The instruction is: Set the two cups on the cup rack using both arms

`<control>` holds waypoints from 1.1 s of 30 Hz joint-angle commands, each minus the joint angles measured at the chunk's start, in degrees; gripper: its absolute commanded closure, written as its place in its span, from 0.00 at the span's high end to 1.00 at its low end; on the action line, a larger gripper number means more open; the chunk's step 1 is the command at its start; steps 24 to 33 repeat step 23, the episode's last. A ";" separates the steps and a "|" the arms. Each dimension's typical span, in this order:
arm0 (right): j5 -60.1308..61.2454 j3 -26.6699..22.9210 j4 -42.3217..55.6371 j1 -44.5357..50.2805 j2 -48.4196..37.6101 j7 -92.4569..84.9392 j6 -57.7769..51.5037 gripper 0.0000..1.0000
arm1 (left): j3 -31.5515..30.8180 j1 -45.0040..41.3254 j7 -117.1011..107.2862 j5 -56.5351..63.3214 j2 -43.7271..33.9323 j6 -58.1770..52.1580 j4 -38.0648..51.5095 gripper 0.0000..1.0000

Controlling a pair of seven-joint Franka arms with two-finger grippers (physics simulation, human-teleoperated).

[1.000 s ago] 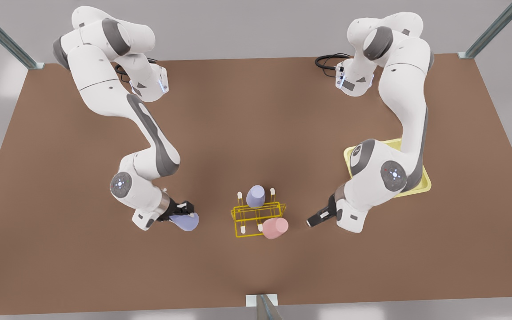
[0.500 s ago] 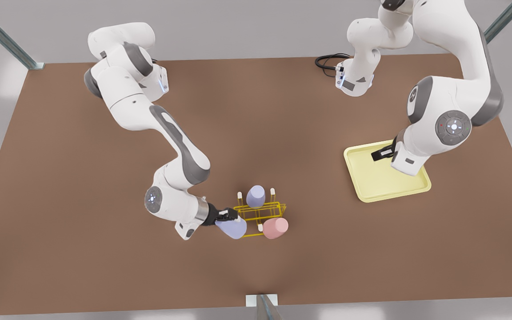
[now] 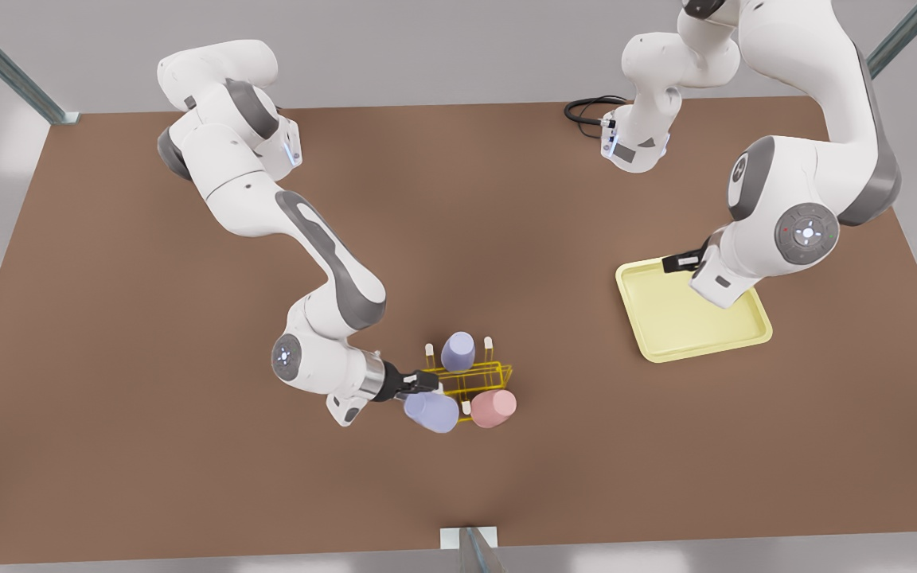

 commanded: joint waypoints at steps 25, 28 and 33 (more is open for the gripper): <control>-26.51 -7.84 -14.76 -25.84 -37.51 -16.51 -46.48 1.00 | -3.91 1.59 7.91 -5.43 -0.15 -4.46 0.37 1.00; -26.51 -7.84 -14.76 -25.84 -37.51 -16.51 -46.48 1.00 | -3.91 1.59 7.91 -5.43 -0.15 -4.46 0.37 1.00; -26.51 -7.84 -14.76 -25.84 -37.51 -16.51 -46.48 1.00 | -3.91 1.59 7.91 -5.43 -0.15 -4.46 0.37 1.00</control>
